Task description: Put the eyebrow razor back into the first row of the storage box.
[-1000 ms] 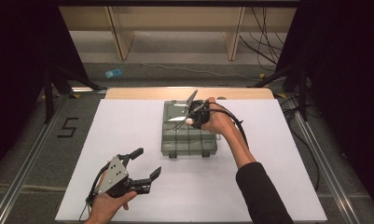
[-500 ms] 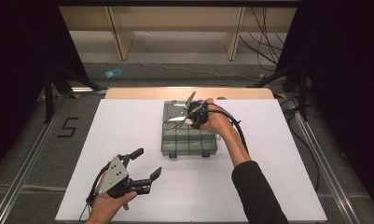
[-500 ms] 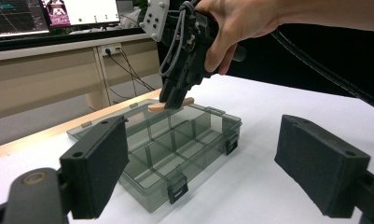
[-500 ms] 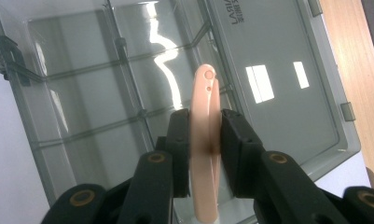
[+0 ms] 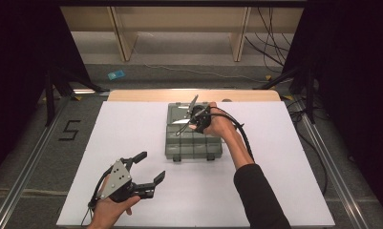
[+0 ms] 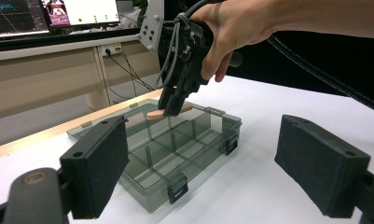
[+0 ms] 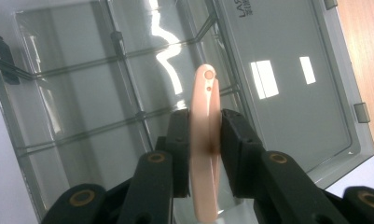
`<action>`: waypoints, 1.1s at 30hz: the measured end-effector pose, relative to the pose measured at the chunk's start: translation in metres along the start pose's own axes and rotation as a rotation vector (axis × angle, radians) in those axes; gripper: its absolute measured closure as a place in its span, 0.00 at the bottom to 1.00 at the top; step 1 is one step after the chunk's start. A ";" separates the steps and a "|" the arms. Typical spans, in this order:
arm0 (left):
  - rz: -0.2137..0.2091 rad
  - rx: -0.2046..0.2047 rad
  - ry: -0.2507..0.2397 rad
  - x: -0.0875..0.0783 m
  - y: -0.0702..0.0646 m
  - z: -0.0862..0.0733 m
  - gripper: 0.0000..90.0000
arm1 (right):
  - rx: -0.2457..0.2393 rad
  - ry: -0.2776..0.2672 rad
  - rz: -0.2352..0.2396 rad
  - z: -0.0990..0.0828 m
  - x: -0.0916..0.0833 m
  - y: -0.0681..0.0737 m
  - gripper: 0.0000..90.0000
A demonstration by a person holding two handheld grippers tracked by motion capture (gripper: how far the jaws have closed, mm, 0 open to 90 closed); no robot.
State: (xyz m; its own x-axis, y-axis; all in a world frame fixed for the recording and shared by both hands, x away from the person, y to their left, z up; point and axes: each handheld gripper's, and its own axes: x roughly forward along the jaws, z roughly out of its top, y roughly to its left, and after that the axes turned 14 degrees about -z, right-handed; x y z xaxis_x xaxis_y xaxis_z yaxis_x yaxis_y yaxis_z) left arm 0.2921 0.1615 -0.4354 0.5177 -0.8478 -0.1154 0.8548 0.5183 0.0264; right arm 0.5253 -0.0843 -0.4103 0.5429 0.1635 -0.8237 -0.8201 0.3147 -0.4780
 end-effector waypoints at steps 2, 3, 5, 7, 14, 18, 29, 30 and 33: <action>0.000 -0.001 -0.001 0.000 0.000 0.000 0.18 | -0.021 -0.012 -0.004 0.000 0.002 -0.001 0.83; 0.000 -0.001 0.000 0.000 0.000 0.000 0.18 | -0.014 -0.007 -0.002 0.000 0.002 0.000 0.83; -0.001 -0.001 -0.001 0.000 0.000 0.000 0.18 | -0.001 -0.005 -0.003 0.000 0.002 0.000 0.82; -0.001 -0.002 0.000 0.000 0.000 0.000 0.18 | 0.029 0.003 0.008 0.000 0.002 0.002 0.82; -0.001 -0.001 0.000 0.000 0.000 0.000 0.18 | 0.025 0.007 0.009 -0.001 0.007 0.003 0.82; -0.001 -0.001 0.001 0.000 0.000 0.000 0.18 | 0.035 0.017 0.008 -0.002 0.008 0.003 0.81; 0.000 0.001 0.002 0.000 0.000 0.000 0.18 | 0.085 0.003 -0.013 -0.004 0.003 0.000 0.67; 0.000 0.001 0.002 0.000 0.000 0.000 0.18 | 0.090 -0.002 -0.017 -0.004 0.002 0.000 0.64; 0.000 -0.001 0.002 0.000 0.000 -0.001 0.18 | 0.112 -0.010 -0.014 -0.006 -0.002 -0.002 0.59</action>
State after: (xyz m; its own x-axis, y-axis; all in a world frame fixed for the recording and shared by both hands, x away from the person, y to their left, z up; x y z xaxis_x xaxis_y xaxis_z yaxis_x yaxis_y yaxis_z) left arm 0.2921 0.1614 -0.4360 0.5176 -0.8474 -0.1179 0.8547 0.5186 0.0251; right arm 0.5248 -0.0906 -0.4096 0.5559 0.1674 -0.8142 -0.7876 0.4192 -0.4516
